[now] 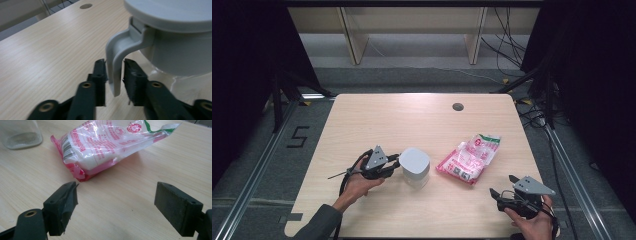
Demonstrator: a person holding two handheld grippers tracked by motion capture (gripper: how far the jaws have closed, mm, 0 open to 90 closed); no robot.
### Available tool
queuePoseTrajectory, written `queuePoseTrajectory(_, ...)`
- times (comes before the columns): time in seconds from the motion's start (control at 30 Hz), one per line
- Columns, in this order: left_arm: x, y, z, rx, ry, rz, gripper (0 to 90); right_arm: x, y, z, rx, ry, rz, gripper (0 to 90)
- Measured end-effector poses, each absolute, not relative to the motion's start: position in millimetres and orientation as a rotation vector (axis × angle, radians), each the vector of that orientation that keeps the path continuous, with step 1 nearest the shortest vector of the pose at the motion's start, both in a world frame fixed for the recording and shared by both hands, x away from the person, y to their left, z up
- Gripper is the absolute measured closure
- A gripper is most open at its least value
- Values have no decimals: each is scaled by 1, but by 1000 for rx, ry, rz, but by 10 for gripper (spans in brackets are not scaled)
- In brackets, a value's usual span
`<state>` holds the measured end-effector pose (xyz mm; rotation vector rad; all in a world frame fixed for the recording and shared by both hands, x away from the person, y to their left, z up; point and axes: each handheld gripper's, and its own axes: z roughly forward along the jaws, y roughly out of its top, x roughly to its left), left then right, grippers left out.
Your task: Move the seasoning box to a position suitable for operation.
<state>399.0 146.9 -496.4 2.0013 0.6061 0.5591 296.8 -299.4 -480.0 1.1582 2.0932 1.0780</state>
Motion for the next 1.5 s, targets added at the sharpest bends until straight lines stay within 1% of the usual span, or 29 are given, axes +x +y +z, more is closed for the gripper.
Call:
queuePoseTrajectory(0.03,399,147,-496,2004,602,556,755,297,-299,-480,1157,2095,1079,196)
queuePoseTrajectory(0.1,399,148,-496,2000,599,536,806,295,-297,-480,1195,2094,1085,201)
queuePoseTrajectory(0.13,398,147,-495,2000,601,546,806,297,-299,-480,1148,2106,1083,201)
queuePoseTrajectory(0.4,382,150,-493,2019,640,519,814,298,-299,-481,1143,2110,1094,206)
queuePoseTrajectory(0.47,379,151,-493,2006,672,493,823,299,-299,-481,1120,2102,1080,206)
queuePoseTrajectory(0.63,371,152,-492,2021,679,489,827,298,-299,-481,1129,2105,1076,207)
queuePoseTrajectory(0.8,361,150,-491,2008,728,471,830,298,-298,-481,1145,2112,1090,208)
queuePoseTrajectory(0.97,355,149,-493,2029,704,487,829,298,-298,-481,1135,2113,1081,208)
queuePoseTrajectory(1.13,348,147,-493,2027,720,487,830,296,-296,-481,1177,2110,1082,208)
queuePoseTrajectory(1.23,345,147,-492,2045,726,455,831,296,-296,-481,1183,2117,1074,209)
queuePoseTrajectory(1.27,344,145,-493,2026,749,443,826,296,-296,-481,1175,2111,1079,210)
queuePoseTrajectory(1.33,342,145,-493,2040,747,445,811,297,-297,-481,1162,2124,1081,210)
queuePoseTrajectory(1.5,340,143,-492,2033,758,424,815,298,-296,-481,1135,2128,1080,212)
